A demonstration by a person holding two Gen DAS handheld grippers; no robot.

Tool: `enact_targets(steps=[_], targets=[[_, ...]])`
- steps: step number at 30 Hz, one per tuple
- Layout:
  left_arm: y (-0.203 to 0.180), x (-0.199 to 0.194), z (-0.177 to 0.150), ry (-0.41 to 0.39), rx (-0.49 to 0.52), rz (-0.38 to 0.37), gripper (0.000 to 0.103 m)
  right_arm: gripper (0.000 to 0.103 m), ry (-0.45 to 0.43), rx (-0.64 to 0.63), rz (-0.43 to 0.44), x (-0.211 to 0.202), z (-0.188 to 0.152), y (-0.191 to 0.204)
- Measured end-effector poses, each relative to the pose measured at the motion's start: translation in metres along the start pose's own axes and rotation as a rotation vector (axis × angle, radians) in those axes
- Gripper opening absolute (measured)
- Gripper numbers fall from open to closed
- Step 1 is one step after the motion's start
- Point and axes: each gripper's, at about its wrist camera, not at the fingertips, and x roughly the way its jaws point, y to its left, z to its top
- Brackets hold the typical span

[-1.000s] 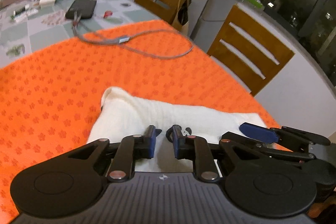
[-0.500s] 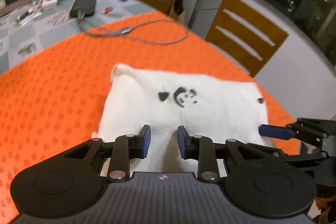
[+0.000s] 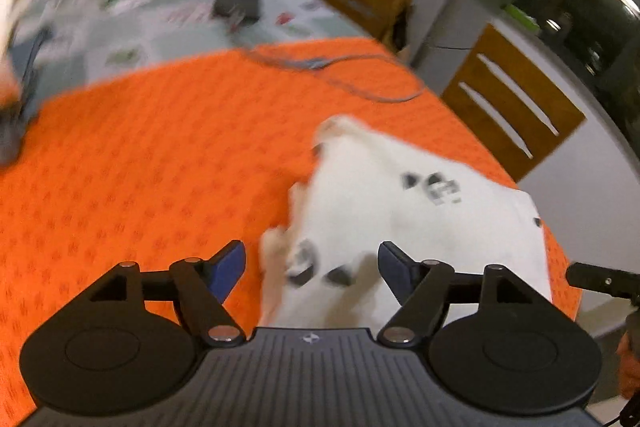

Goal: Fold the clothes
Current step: 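Grasp the folded shirt with both tools and lift it toward the clothes stack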

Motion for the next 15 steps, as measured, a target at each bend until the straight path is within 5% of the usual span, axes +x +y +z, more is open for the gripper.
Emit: enact_targets(steps=[7,15], targets=[[0.029,0.019,-0.002,0.066,-0.215,-0.091,0.085,0.103,0.106,0.344,0.118,0.04,-0.002,-0.052],[0.028,0.045,-0.002,0.123,-0.288,-0.165,0.085,0.103,0.155,0.299,0.179,0.065,-0.004,-0.032]])
